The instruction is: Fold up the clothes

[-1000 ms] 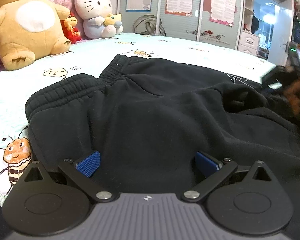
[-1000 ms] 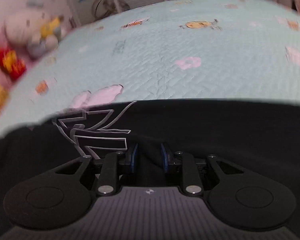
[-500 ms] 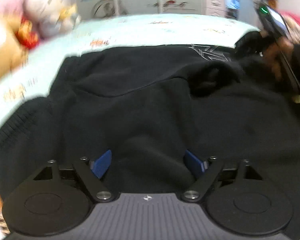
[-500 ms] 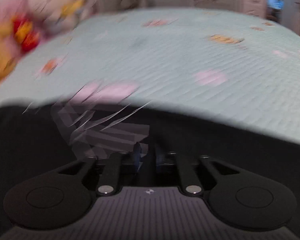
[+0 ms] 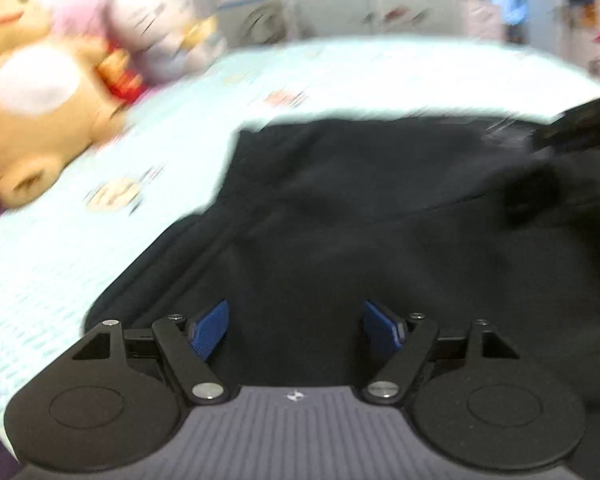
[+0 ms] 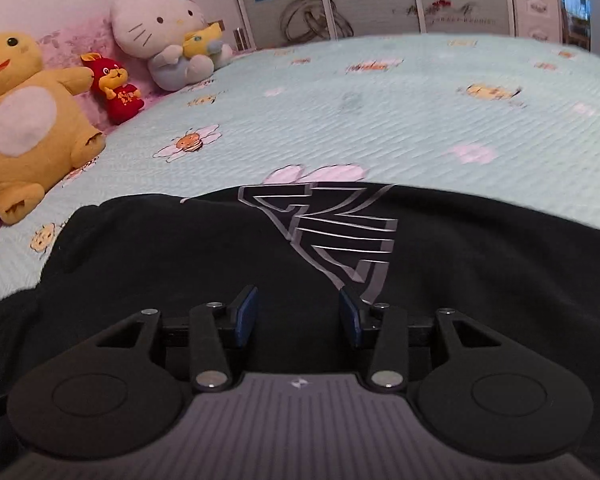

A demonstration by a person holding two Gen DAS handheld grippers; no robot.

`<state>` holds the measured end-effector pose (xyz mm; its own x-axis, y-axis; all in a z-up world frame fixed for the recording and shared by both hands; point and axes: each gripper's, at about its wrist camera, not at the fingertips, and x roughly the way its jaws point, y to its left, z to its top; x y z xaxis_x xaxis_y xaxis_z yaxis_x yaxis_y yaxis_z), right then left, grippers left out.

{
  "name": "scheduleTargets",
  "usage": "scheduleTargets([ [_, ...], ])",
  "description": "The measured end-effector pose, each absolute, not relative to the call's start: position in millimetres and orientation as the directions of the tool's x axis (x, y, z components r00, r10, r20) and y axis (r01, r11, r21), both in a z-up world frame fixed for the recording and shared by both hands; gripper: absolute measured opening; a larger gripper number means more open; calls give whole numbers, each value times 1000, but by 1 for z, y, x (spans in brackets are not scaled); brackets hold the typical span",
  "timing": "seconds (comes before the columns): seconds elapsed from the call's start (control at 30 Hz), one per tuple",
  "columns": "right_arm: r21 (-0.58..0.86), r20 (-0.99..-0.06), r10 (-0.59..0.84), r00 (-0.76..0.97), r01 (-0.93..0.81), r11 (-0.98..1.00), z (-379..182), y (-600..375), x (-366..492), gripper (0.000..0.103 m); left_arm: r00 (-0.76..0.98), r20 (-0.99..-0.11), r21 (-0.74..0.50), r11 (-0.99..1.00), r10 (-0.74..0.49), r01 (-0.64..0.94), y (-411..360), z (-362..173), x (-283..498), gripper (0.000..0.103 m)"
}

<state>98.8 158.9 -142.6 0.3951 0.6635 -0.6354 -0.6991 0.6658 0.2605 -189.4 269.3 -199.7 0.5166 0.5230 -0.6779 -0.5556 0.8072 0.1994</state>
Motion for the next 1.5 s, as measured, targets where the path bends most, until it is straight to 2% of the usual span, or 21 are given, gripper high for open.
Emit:
scheduleTargets([
  [0.03, 254, -647, 662, 379, -711, 656, -147, 167, 103, 47, 515, -686, 186, 808, 514, -559, 280, -203, -197, 75],
  [0.07, 206, -663, 641, 387, -729, 653, -151, 172, 104, 47, 538, -688, 146, 818, 488, -556, 289, -201, -209, 68],
  [0.1, 148, -677, 602, 423, -723, 675, -153, 169, 102, 47, 552, -687, 118, 822, 473, -558, 294, -196, -221, 55],
  [0.17, 98, -689, 513, 512, -635, 766, -158, 140, 121, 45, 575, -678, 76, 823, 457, -564, 300, -186, -241, 45],
  [0.23, 138, -670, 472, 572, -529, 837, -148, 103, 126, 38, 593, -655, 39, 804, 469, -593, 298, -173, -251, 50],
  [0.27, 166, -645, 488, 588, -515, 841, -137, 88, 116, 38, 600, -638, 31, 794, 483, -607, 295, -168, -254, 69],
  [0.3, 186, -615, 529, 585, -544, 818, -126, 77, 99, 39, 609, -613, 44, 792, 503, -609, 287, -165, -251, 79],
  [0.4, 222, -594, 647, 479, -675, 703, -117, 69, 25, 49, 669, -592, 47, 848, 449, -528, 259, -169, -230, 80],
  [0.53, 168, -654, 684, 324, -818, 549, -150, 93, -72, 51, 643, -678, 48, 894, 356, -445, 221, -196, -199, 81],
  [0.6, 55, -675, 641, 365, -841, 537, -169, 88, -108, 51, 626, -680, 106, 896, 382, -432, 216, -208, -204, 88],
  [0.67, -46, -629, 639, 443, -841, 538, -171, 56, -130, 54, 616, -686, 94, 887, 387, -453, 225, -204, -222, 88],
  [0.77, -10, -646, 587, 488, -774, 633, -159, -9, -126, 65, 619, -681, 45, 866, 391, -497, 230, -189, -245, 85],
  [0.87, 34, -637, 501, 587, -627, 778, -142, -63, -120, 65, 642, -654, 31, 863, 399, -505, 218, -174, -249, 85],
  [1.0, 111, -609, 491, 623, -546, 830, -137, -88, -121, 65, 708, -642, 6, 926, 294, -379, 180, -169, -210, 86],
  [1.07, 153, -617, 508, 601, -542, 827, -146, -75, -116, 65, 701, -668, 39, 953, 249, -301, 158, -179, -185, 86],
  [1.17, 82, -693, 443, 569, -548, 832, -160, -64, -109, 65, 624, -727, 143, 953, 285, -269, 137, -199, -168, 86],
  [1.3, 57, -809, 407, 424, -633, 772, -151, -96, -121, 67, 644, -724, 43, 948, 246, -314, 143, -188, -197, 86],
  [1.37, 83, -794, 389, 468, -549, 831, -141, -123, -128, 65, 673, -705, 21, 955, 225, -297, 136, -178, -203, 86],
  [1.43, 138, -725, 427, 541, -493, 859, -127, -141, -130, 65, 700, -683, 38, 967, 209, -251, 119, -171, -201, 86],
  [1.5, 152, -684, 408, 605, -428, 891, -123, -151, -127, 65, 712, -678, 51, 977, 186, -207, 104, -167, -193, 86],
])
